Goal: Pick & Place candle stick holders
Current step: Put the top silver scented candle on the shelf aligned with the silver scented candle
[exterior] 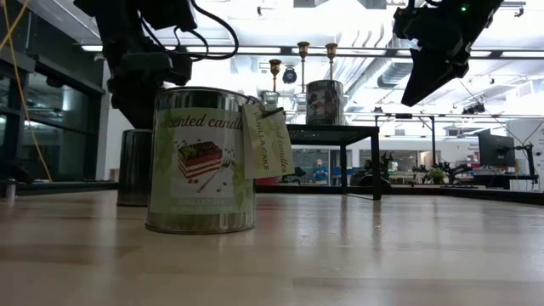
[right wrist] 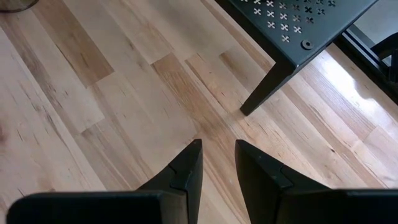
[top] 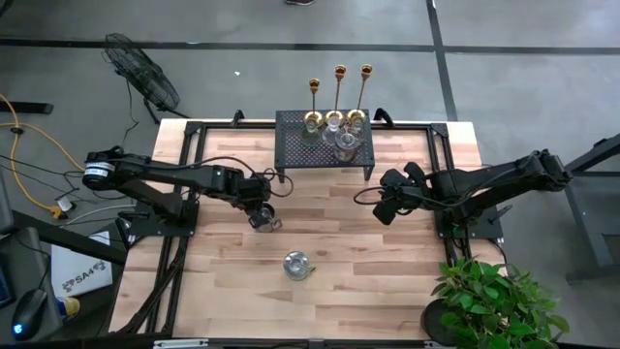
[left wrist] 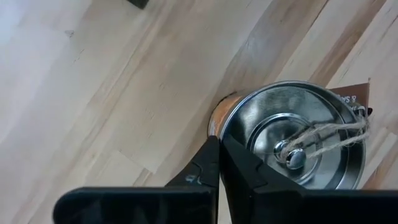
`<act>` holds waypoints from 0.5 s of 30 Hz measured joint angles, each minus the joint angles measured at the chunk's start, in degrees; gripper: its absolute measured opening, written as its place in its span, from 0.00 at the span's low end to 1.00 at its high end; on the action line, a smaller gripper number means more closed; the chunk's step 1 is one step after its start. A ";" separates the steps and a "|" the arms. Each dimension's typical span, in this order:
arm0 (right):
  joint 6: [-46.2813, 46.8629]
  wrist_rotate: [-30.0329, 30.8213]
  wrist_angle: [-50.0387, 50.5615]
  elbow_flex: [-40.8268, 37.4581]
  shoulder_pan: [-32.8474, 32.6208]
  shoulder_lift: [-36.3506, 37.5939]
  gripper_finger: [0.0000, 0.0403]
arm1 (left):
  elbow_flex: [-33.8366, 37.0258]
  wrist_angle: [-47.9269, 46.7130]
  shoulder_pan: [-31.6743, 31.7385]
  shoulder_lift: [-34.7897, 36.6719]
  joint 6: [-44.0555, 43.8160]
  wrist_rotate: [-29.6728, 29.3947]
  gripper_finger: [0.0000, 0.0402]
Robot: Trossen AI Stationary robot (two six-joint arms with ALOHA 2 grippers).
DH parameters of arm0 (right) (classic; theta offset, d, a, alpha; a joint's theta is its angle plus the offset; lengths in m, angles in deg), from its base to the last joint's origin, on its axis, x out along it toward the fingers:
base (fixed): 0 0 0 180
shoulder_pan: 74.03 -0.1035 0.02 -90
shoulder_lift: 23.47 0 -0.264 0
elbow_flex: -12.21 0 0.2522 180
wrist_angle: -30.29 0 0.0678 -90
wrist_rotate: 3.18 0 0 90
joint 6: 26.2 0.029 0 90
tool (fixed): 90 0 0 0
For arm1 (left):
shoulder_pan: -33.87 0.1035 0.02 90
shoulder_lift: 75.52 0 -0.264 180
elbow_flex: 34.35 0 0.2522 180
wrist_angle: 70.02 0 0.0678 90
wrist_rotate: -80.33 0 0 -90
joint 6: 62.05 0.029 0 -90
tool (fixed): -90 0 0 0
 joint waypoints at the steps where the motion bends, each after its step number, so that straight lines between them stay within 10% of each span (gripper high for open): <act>1: 0.00 0.00 0.00 0.00 0.00 0.00 0.22 | 0.00 0.38 0.00 0.00 0.40 -0.29 0.00; 15: -0.02 0.00 -0.13 0.00 0.00 0.00 0.22 | -6.15 -0.27 0.00 -0.08 5.33 -1.34 0.00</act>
